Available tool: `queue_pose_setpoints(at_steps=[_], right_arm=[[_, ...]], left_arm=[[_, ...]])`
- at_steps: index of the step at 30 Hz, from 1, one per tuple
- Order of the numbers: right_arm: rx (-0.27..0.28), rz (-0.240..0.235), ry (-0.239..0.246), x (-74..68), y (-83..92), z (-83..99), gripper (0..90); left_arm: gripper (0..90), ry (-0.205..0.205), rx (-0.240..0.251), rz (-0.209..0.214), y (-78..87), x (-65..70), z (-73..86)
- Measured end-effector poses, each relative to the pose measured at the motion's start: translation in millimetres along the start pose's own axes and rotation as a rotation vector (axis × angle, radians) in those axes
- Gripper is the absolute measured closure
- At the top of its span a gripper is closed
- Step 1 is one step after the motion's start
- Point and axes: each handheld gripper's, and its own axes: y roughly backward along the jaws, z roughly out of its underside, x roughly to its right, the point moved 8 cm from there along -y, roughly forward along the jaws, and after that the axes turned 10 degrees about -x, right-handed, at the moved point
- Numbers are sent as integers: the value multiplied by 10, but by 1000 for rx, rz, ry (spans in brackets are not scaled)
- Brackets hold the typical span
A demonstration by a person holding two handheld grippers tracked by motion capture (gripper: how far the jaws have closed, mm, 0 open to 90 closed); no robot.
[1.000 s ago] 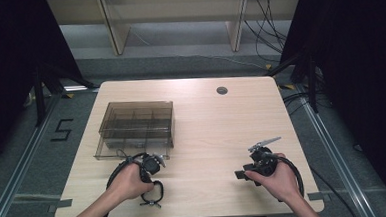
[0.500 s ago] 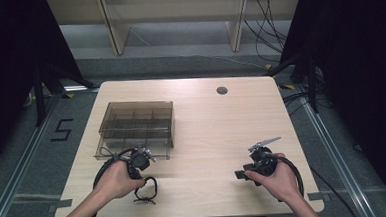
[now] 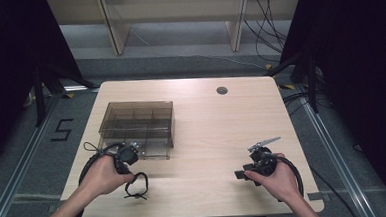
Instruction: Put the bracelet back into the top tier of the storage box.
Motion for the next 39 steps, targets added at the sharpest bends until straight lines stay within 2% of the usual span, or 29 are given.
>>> queue_pose_setpoints(at_steps=[1,2,5,6,7,9,11,12,14,15,16,18,20,21,22,26,27,29,30,31,33,39], right_arm=[[0,0,0,0,0,0,513],[0,0,-1,0,0,-1,513],[-1,1,1,-1,-1,1,513],[-1,1,1,-1,-1,1,513],[1,4,1,0,0,-1,513],[8,10,-5,4,5,-3,513],[8,6,-6,1,5,-2,514],[14,5,9,8,1,-8,513],[6,6,-1,5,5,-1,513],[6,6,-1,6,4,-1,514],[6,6,-1,5,4,-1,513],[10,6,-1,3,2,-4,513],[10,1,-1,-3,2,-4,513],[1,-5,-15,-19,9,6,513],[9,6,-2,4,3,-4,513],[5,5,0,3,0,-1,513],[-9,-16,-45,-47,4,15,514],[-5,-15,-48,-44,5,12,513],[-5,-14,-43,-40,6,11,513],[8,-7,-13,-18,1,-2,513],[10,-5,-3,-11,-1,-4,513],[10,-4,-4,-11,0,-5,514]], left_arm=[[847,-17,6,-7,15,-27,-1],[847,-16,4,-10,36,-42,11],[847,11,10,-6,78,-59,34],[847,11,10,-6,78,-59,34],[847,-7,9,-13,99,-87,35],[847,-5,11,-17,122,-104,43],[847,20,20,-12,146,-106,51],[847,0,18,-20,164,-130,55],[847,4,27,-20,198,-152,66],[847,22,27,-17,214,-149,74],[847,8,29,-25,230,-173,76],[847,19,35,-27,258,-189,86],[847,13,39,-31,272,-205,87],[847,22,43,-31,283,-209,91],[847,21,40,-32,308,-230,104],[847,29,52,-35,336,-264,114],[847,22,39,-37,348,-279,126],[847,26,50,-41,350,-284,124],[847,26,47,-41,365,-297,132],[847,29,51,-44,372,-301,133],[847,30,51,-44,389,-310,138],[847,35,65,-49,448,-343,138]])
